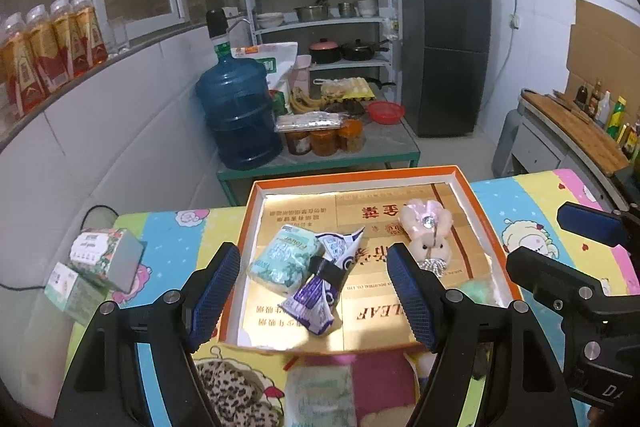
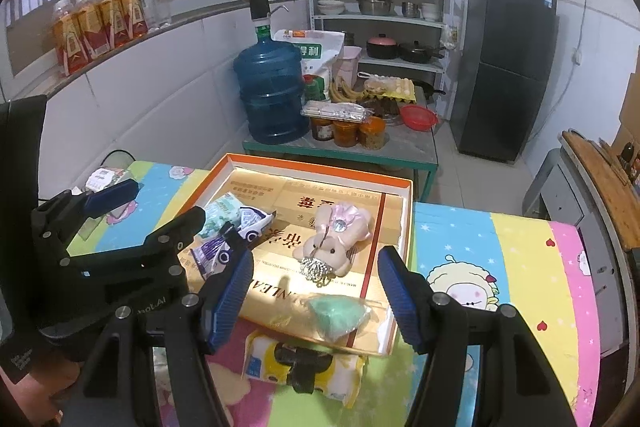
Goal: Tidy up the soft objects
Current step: 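Move both tools back over the remaining soft items on the tablecloth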
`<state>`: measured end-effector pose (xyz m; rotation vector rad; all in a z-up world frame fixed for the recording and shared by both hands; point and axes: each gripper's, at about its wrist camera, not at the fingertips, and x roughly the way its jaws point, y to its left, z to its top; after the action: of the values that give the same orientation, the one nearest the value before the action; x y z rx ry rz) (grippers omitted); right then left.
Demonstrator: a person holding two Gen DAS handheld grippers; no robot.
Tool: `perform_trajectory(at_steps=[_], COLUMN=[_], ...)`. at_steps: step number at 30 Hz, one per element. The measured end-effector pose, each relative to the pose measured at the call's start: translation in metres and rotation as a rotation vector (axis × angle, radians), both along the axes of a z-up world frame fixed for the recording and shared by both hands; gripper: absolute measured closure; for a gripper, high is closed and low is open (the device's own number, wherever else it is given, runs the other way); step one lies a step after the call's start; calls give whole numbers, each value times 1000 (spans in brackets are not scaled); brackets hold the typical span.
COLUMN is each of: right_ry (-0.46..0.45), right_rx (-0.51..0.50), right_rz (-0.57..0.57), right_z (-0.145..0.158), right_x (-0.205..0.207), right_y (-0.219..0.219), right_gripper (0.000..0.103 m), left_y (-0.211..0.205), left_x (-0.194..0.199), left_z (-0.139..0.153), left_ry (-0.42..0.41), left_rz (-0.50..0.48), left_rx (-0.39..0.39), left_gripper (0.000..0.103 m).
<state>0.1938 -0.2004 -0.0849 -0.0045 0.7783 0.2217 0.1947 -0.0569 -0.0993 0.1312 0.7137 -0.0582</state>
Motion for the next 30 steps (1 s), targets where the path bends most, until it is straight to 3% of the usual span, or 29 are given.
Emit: perform_trajectory(at_steps=[16, 30], right_ry=[-53, 14], right_rx=[12, 26], right_rz=[60, 158], right_z=[22, -18], right_x=[-65, -129], right_y=[2, 15], right_gripper=[39, 39], left_y=[33, 98], left_x=[-77, -150], left_z=[19, -11], left_ry=[-11, 46], left_rz=[30, 121], left_rx=[-33, -82], left_gripper=[26, 26])
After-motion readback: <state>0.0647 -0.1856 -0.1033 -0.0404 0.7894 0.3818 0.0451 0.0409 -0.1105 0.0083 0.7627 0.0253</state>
